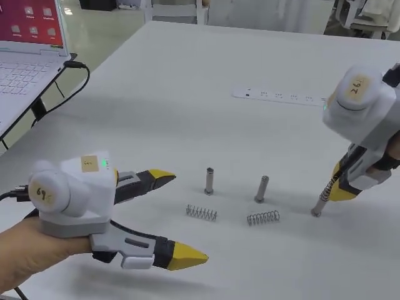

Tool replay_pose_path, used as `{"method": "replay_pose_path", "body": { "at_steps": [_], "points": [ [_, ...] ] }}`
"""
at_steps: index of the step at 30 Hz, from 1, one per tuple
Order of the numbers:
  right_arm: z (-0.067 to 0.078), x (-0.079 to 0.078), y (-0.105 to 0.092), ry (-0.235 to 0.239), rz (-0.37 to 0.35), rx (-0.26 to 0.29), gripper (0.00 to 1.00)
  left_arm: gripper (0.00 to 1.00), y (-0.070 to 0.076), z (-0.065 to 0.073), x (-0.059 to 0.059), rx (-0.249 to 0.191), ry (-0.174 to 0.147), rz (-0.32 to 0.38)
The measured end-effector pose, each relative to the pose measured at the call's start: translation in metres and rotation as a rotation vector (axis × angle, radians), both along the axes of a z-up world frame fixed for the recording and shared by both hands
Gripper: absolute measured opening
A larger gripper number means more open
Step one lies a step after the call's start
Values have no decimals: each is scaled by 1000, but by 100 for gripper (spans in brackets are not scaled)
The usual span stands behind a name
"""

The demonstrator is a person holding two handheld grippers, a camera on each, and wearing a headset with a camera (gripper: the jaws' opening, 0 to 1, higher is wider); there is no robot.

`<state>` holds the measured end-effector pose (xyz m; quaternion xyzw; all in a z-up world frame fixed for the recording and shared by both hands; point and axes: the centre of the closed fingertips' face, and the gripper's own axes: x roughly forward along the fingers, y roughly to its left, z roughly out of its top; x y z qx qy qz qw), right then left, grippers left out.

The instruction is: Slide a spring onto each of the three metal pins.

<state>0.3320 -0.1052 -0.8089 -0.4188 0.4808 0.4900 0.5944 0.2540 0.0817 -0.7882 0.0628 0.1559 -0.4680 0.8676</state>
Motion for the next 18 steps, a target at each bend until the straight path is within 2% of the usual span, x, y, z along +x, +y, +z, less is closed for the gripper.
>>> {"method": "replay_pose_path", "body": {
  "at_steps": [18],
  "points": [
    [-17,-1,-2,4,-12,-23,9,86,-1,-2,-2,4,7,-5]
  ]
}}
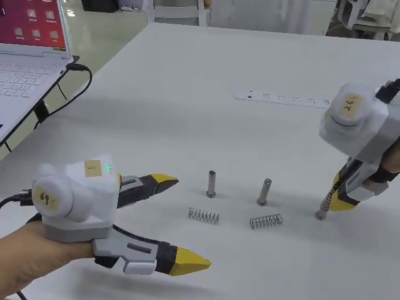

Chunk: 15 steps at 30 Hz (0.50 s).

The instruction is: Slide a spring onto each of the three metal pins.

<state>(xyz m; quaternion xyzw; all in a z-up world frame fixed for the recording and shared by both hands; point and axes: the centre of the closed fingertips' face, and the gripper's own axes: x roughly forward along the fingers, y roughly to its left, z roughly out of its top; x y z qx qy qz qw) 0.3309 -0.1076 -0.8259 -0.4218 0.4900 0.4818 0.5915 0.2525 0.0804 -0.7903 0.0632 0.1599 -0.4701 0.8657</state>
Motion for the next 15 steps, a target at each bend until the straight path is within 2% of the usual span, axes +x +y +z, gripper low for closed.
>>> {"method": "replay_pose_path", "body": {
  "at_steps": [15],
  "points": [
    [-11,-1,-2,11,-10,-16,9,86,1,-1,1,1,3,-3]
  ]
}}
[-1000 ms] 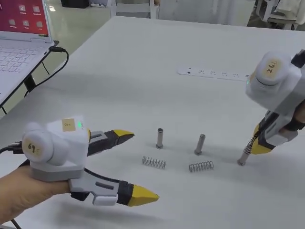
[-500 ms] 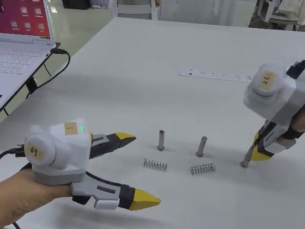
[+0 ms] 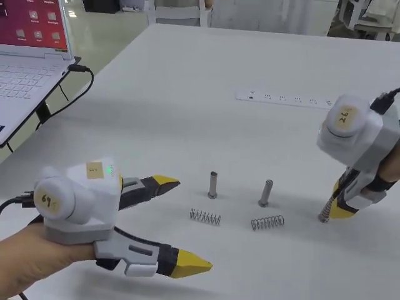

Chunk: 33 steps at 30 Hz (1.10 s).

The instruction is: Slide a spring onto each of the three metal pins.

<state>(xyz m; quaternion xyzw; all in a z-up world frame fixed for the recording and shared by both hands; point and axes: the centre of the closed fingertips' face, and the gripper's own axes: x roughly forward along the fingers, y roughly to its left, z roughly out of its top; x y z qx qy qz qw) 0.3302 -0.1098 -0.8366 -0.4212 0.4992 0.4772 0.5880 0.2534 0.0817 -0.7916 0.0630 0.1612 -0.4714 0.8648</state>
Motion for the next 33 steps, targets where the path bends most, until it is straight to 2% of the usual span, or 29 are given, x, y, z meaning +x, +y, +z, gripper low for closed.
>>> {"method": "replay_pose_path", "body": {
  "at_steps": [10,22,33],
  "points": [
    [-9,0,-3,9,-6,-10,9,85,1,-1,1,-1,0,3],
    [-10,-1,-3,14,-7,-6,10,85,0,0,1,0,-3,1],
    [-5,-1,2,4,-8,22,22,85,-1,0,0,2,-2,-1]
  ]
}}
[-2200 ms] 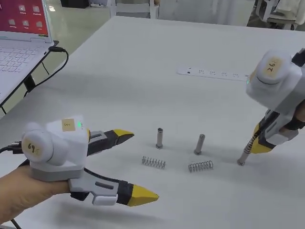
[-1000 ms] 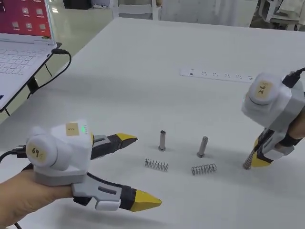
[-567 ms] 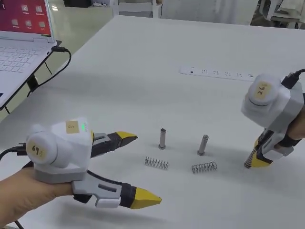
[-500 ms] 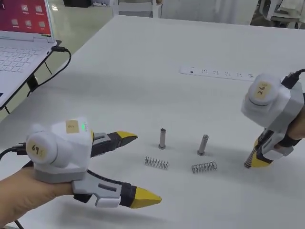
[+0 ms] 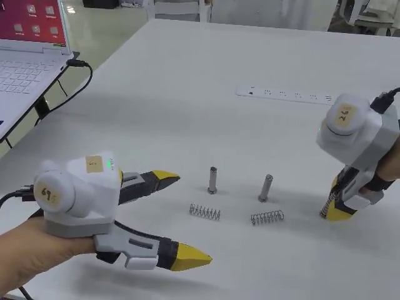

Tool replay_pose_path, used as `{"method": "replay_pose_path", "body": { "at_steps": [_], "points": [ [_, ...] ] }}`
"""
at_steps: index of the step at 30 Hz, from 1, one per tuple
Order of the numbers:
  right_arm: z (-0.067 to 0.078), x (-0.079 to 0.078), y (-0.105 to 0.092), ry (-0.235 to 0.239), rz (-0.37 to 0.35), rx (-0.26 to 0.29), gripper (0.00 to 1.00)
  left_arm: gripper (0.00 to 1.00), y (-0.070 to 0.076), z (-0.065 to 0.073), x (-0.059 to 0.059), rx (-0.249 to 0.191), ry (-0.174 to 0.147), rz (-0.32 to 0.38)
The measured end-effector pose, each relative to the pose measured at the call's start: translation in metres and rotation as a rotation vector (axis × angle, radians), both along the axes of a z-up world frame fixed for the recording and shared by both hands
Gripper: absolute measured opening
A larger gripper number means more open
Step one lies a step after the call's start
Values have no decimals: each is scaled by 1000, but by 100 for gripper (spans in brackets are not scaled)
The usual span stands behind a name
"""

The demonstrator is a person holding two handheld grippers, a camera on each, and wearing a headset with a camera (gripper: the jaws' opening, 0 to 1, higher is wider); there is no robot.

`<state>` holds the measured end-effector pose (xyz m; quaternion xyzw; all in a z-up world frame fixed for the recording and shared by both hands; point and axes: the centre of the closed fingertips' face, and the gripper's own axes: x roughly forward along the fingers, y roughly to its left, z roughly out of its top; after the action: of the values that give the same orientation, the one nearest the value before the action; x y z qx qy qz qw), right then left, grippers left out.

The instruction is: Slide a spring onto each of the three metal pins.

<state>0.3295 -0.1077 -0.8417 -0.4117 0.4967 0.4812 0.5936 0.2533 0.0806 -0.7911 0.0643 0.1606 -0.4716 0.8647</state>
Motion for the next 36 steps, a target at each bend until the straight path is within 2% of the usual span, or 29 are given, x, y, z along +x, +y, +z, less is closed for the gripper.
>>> {"method": "replay_pose_path", "body": {
  "at_steps": [6,13,27,36],
  "points": [
    [0,-3,1,1,2,15,35,85,-1,0,0,0,1,-1],
    [1,-4,0,-9,-4,25,44,85,-2,0,0,1,-1,-4],
    [7,-4,-7,-26,-27,35,51,85,-2,1,0,-2,-3,-5],
    [10,-8,-11,-34,-37,40,51,85,-3,2,-1,0,-5,-9]
  ]
}}
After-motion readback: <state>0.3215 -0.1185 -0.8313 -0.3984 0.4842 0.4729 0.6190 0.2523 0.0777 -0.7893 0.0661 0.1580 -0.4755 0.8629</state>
